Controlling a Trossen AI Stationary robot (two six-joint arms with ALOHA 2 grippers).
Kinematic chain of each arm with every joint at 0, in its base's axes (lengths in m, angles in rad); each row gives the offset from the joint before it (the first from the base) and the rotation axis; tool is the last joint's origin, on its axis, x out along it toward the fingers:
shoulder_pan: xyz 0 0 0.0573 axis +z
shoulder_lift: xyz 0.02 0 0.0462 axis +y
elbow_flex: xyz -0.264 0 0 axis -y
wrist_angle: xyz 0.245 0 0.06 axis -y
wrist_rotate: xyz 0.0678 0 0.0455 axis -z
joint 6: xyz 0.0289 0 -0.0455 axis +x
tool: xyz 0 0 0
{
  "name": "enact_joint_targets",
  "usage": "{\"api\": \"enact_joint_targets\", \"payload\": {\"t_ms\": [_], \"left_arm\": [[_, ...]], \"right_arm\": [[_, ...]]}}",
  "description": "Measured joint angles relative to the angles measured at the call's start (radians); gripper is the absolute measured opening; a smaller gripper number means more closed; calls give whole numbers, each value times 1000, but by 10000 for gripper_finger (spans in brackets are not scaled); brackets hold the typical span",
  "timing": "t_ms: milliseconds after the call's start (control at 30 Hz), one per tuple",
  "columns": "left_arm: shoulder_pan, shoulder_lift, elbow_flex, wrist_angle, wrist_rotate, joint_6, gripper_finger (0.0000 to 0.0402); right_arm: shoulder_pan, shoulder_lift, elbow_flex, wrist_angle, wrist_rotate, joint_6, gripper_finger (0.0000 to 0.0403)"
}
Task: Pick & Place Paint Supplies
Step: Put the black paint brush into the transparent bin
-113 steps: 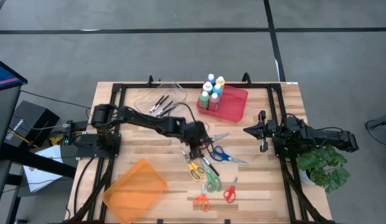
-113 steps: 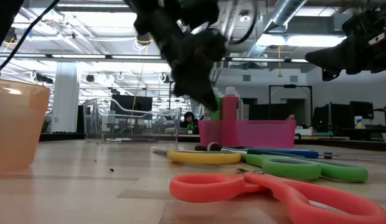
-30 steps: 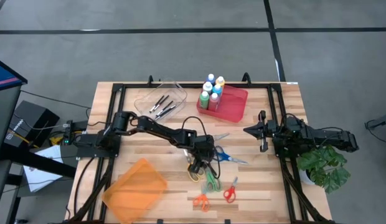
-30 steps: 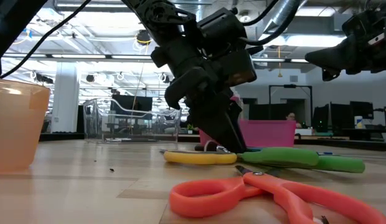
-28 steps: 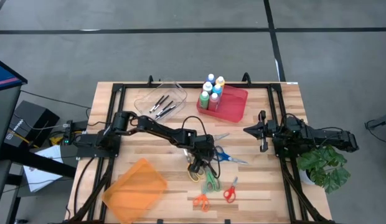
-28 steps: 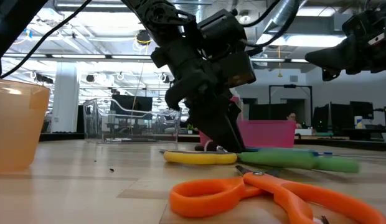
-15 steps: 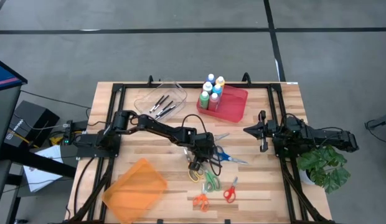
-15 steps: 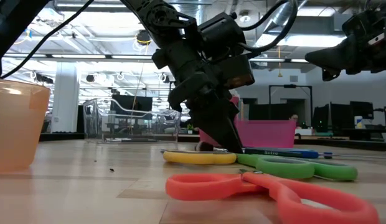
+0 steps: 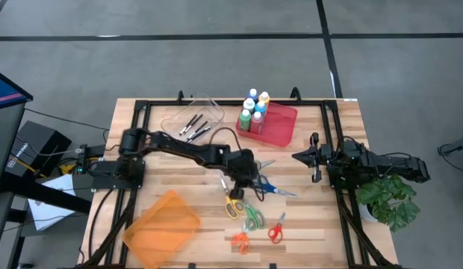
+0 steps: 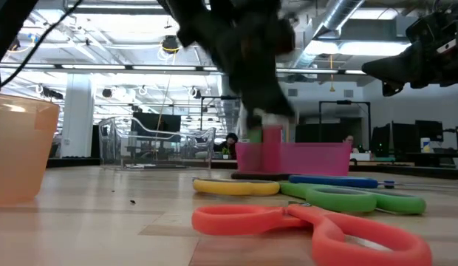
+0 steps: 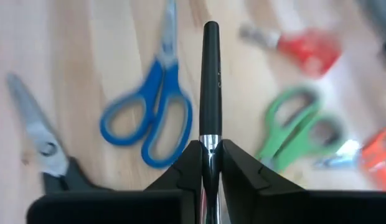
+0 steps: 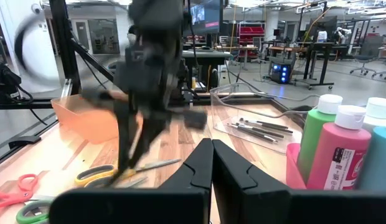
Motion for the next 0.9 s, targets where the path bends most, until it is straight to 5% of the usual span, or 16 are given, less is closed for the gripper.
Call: {"api": "enact_joint_targets", "payload": {"t_ms": [500, 900], "left_arm": [[29, -492, 3, 81, -38, -316, 38], [14, -575, 3, 53, -115, -314, 37]], "right_arm": [[0, 0, 0, 0, 0, 0, 0], [0, 0, 0, 0, 0, 0, 0]]}}
